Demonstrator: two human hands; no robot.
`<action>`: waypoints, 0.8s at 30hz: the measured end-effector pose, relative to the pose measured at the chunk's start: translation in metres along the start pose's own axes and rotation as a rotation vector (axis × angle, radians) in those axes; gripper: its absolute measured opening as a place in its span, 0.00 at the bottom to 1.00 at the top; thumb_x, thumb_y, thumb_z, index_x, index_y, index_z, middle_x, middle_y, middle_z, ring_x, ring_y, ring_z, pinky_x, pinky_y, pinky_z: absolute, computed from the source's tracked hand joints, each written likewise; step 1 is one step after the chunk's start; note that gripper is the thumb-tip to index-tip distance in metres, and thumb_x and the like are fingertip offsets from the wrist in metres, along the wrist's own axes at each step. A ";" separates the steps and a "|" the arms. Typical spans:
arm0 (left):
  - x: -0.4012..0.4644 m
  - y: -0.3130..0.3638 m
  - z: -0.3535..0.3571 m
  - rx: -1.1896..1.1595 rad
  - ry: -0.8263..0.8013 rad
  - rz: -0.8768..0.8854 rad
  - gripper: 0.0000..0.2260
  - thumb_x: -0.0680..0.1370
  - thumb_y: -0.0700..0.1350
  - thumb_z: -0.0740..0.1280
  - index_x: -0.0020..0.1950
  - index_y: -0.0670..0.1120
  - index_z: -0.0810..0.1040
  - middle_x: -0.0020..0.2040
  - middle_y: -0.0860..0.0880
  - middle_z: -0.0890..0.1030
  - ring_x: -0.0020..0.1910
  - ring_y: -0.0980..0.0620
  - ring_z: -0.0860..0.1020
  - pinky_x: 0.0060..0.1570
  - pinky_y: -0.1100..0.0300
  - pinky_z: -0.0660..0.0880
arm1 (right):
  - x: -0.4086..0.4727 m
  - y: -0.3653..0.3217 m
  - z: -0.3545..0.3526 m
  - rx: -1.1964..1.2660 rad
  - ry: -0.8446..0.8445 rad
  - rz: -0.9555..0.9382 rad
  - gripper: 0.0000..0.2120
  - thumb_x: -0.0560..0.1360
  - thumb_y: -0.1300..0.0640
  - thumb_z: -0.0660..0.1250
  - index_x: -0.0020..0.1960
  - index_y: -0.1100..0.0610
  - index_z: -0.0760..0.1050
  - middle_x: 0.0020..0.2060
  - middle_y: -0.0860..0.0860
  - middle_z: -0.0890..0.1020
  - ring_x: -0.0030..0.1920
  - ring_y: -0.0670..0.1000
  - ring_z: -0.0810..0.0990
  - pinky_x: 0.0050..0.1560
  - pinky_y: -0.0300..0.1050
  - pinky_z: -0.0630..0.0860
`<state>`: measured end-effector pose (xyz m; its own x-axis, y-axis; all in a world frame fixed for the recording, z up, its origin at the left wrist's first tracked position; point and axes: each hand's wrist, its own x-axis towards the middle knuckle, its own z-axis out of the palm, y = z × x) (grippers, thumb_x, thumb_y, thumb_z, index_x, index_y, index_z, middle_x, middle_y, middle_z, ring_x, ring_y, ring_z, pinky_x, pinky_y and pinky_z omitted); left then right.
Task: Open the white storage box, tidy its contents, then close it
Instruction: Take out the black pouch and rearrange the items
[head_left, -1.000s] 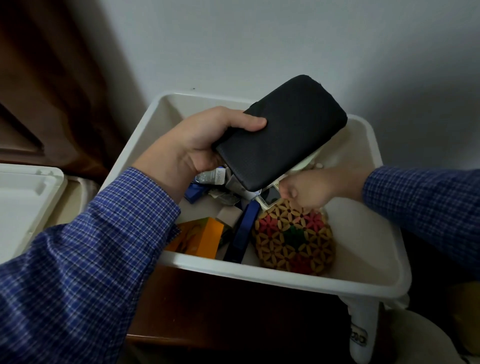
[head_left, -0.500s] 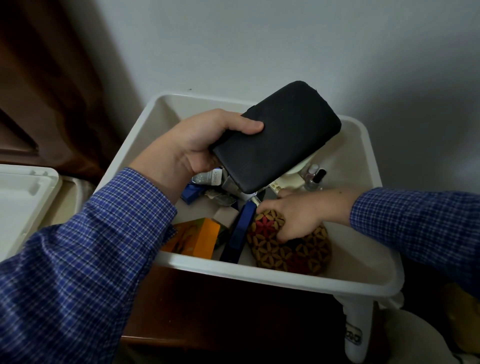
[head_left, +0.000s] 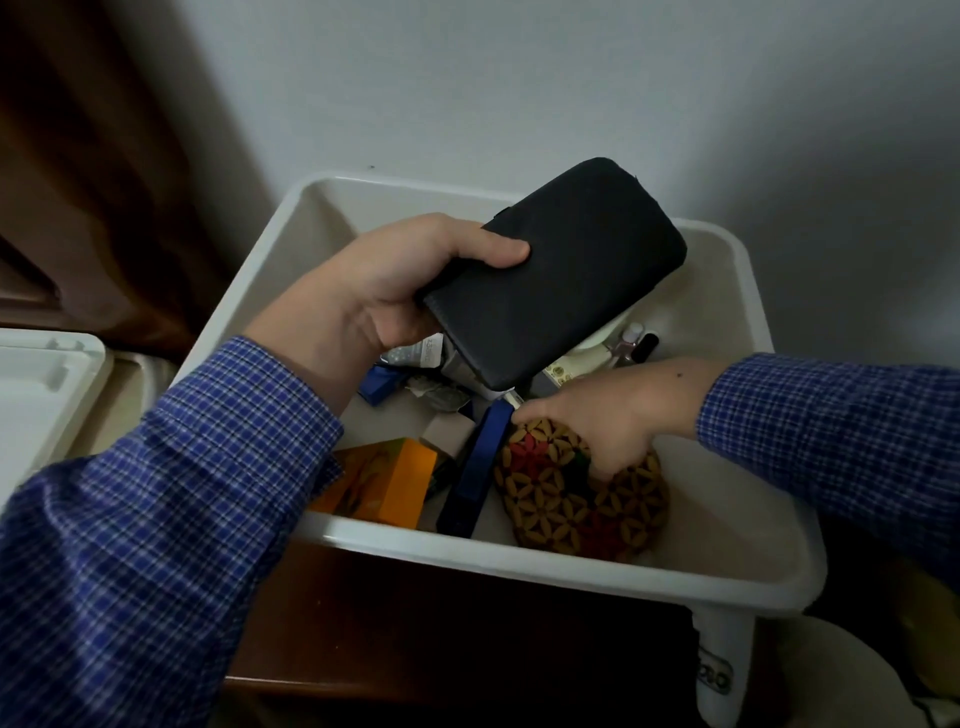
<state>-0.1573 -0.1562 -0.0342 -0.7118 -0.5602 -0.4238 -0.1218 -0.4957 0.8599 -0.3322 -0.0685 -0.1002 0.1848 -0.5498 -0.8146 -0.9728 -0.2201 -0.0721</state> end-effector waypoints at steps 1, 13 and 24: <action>0.000 0.000 0.001 -0.007 0.001 -0.005 0.22 0.70 0.42 0.67 0.64 0.38 0.78 0.58 0.41 0.83 0.48 0.47 0.84 0.47 0.57 0.82 | 0.000 0.001 0.001 0.014 0.003 -0.012 0.49 0.71 0.55 0.77 0.80 0.40 0.48 0.59 0.50 0.74 0.42 0.44 0.73 0.35 0.39 0.71; 0.003 -0.002 0.001 -0.017 -0.018 -0.035 0.22 0.71 0.42 0.67 0.64 0.37 0.78 0.57 0.41 0.84 0.47 0.47 0.84 0.44 0.58 0.82 | 0.005 0.002 0.001 -0.013 -0.073 -0.002 0.51 0.71 0.48 0.76 0.78 0.36 0.42 0.60 0.52 0.70 0.50 0.50 0.74 0.39 0.43 0.74; -0.003 0.001 -0.004 0.088 -0.239 -0.108 0.25 0.74 0.40 0.66 0.71 0.34 0.71 0.60 0.38 0.81 0.50 0.44 0.84 0.45 0.56 0.83 | -0.068 0.018 -0.019 -0.009 -0.075 0.000 0.30 0.79 0.57 0.67 0.77 0.46 0.61 0.65 0.48 0.75 0.65 0.51 0.75 0.66 0.50 0.74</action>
<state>-0.1528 -0.1575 -0.0333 -0.8333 -0.3294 -0.4440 -0.2578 -0.4790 0.8391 -0.3600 -0.0500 -0.0350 0.1735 -0.4881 -0.8554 -0.9715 -0.2273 -0.0673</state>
